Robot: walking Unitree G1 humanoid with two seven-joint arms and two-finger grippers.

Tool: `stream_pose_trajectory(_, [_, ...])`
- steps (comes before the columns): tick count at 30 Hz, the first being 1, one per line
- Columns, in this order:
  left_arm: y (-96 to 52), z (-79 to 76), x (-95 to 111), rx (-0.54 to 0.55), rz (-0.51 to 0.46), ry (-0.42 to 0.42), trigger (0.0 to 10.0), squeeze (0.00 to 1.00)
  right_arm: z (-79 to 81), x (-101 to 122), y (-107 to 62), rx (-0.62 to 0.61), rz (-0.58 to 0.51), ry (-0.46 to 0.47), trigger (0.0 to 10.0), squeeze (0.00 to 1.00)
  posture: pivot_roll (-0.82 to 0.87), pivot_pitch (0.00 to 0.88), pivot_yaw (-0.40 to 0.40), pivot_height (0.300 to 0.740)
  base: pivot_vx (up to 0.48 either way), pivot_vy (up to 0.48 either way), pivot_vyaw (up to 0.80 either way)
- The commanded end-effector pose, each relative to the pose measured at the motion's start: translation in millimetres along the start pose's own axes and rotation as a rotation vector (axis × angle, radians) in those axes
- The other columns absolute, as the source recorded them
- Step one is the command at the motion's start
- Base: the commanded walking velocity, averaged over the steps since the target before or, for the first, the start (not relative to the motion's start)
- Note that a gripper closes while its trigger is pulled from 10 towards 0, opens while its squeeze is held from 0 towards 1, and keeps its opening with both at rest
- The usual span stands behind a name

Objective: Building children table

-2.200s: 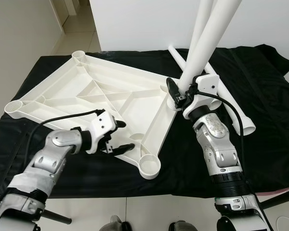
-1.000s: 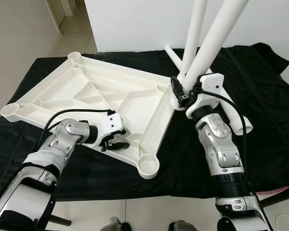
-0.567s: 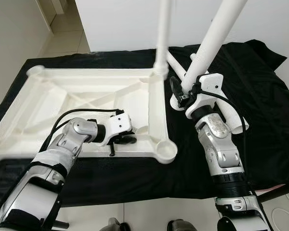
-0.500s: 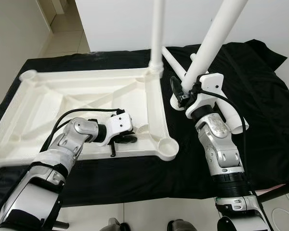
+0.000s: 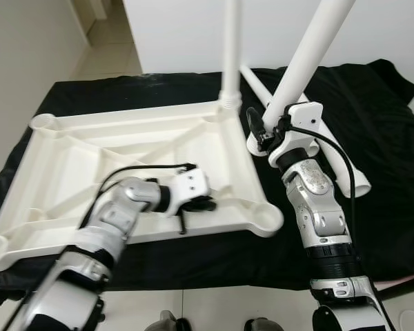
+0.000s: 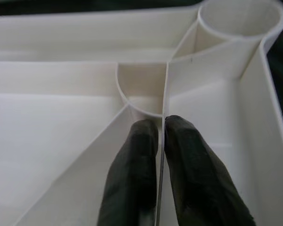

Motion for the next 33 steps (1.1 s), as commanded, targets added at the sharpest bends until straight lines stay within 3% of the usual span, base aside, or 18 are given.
stream_pose_trajectory(1, [1.2,5.5,11,0.084,-0.072,-0.018,10.0,1.0,4.5,2,2.5,0.02,-0.013,0.011,10.0,0.0,-0.14,0.071,0.07,0.74,0.0,0.0,0.0])
stream_pose_trajectory(4, [1.4,5.9,15,0.086,-0.088,-0.015,10.0,1.0,4.9,2,2.6,0.022,-0.013,0.012,10.0,0.0,-0.14,0.071,0.07,0.74,0.0,0.0,0.0])
stream_pose_trajectory(5, [0.0,7.9,24,0.107,-0.116,0.012,10.0,0.0,5.7,2,2.4,0.022,-0.013,0.015,10.0,0.0,-0.14,0.072,0.077,0.74,0.0,0.0,0.0])
stream_pose_trajectory(10, [-5.1,14.7,44,0.185,-0.184,0.07,10.0,0.0,7.0,0,0.5,0.016,-0.006,0.021,10.0,0.0,-0.14,0.073,0.082,0.74,0.0,0.0,0.0])
stream_pose_trajectory(14, [-5.9,14.2,46,0.193,-0.187,0.085,10.0,0.0,7.3,-1,0.0,0.016,-0.004,0.021,10.0,0.0,-0.14,0.072,0.082,0.74,0.0,0.0,0.0])
stream_pose_trajectory(18, [-14.1,4.3,48,0.191,-0.209,0.074,10.0,0.0,10.0,-2,-3.4,0.025,0.006,0.017,10.0,0.0,-0.14,0.077,0.082,0.74,0.0,0.0,0.0])
stream_pose_trajectory(22, [-16.7,-14.8,41,0.097,-0.183,0.026,10.0,0.0,8.3,-4,-6.3,0.024,0.013,0.009,10.0,0.0,-0.13,0.081,0.076,0.74,0.0,0.0,0.0])
stream_pose_trajectory(24, [-14.3,-24.9,34,0.071,-0.153,0.053,10.0,0.0,6.5,-4,-7.2,0.023,0.014,0.008,10.0,0.0,-0.13,0.081,0.073,0.74,0.0,0.0,0.0])
stream_pose_trajectory(30, [-3.8,-26.7,18,0.103,-0.069,0.049,10.0,0.0,4.2,-3,-6.9,0.018,0.005,0.006,10.0,0.0,-0.12,0.079,0.071,0.74,0.0,0.0,0.0])
stream_pose_trajectory(33, [3.3,-18.6,6,0.178,0.006,0.064,10.0,0.0,3.1,1,-5.8,0.016,-0.007,0.007,10.0,0.0,-0.13,0.086,0.071,0.74,0.0,0.0,0.0])
Point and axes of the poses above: a point about 5 cm out from each wrist's last joint towards the gripper, its own y axis pointing out of the wrist towards the gripper, its own x axis along the axis of the wrist's last joint, z = x × y, the point moved 2 cm from there along y, pointing out of the wrist towards the gripper, and after that the axes turned 6 degrees about -y, right-handed, at the moved point
